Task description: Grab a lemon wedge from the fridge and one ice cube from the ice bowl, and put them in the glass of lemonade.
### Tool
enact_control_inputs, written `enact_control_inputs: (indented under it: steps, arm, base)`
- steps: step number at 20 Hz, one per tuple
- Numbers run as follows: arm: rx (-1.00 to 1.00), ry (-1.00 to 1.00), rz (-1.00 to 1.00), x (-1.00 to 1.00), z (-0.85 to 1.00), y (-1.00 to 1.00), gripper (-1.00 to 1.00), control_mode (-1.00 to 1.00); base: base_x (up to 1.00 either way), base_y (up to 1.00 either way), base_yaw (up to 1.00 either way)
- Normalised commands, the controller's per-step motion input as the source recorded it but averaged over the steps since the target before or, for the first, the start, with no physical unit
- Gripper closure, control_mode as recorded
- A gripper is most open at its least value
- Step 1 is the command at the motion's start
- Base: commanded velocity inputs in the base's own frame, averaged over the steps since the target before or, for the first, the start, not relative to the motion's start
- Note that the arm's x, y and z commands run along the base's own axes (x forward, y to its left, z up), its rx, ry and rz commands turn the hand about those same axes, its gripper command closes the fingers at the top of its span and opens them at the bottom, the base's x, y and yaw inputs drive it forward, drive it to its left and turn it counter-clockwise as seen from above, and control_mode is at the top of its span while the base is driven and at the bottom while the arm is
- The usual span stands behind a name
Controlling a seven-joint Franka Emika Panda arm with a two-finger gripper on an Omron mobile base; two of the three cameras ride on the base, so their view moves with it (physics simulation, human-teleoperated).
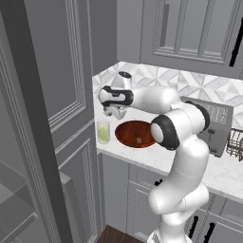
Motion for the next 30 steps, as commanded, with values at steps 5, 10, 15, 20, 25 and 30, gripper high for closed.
enact_control_inputs:
  steps: [5, 10, 15, 20, 25, 30]
  arm:
    - [-0.02, 0.03, 0.0, 0.0, -0.22, 0.32, 1.0, -1.0]
    - [-0.02, 0.04, 0.0, 0.0, -0.23, 0.14, 1.0, -1.0]
    - [-0.03, 0.03, 0.0, 0.01, -0.28, 0.01, 1.0, -1.0]
    - [-0.05, 0.0, 0.0, 0.1, -0.16, 0.0, 1.0, -1.0]
    - [-0.03, 0.0, 0.0, 0.29, -0.04, 0.0, 1.0, -1.0]
    - [-0.04, 0.0, 0.0, 0.12, -0.03, 0.0, 1.0, -1.0]
  base:
    - [0.0, 0.0, 0.0]
    - [0.0, 0.0, 0.0]
    - [0.0, 0.0, 0.0]
    - [0.0, 0.0, 0.0]
    - [0.0, 0.0, 0.0]
    - [0.0, 0.0, 0.0]
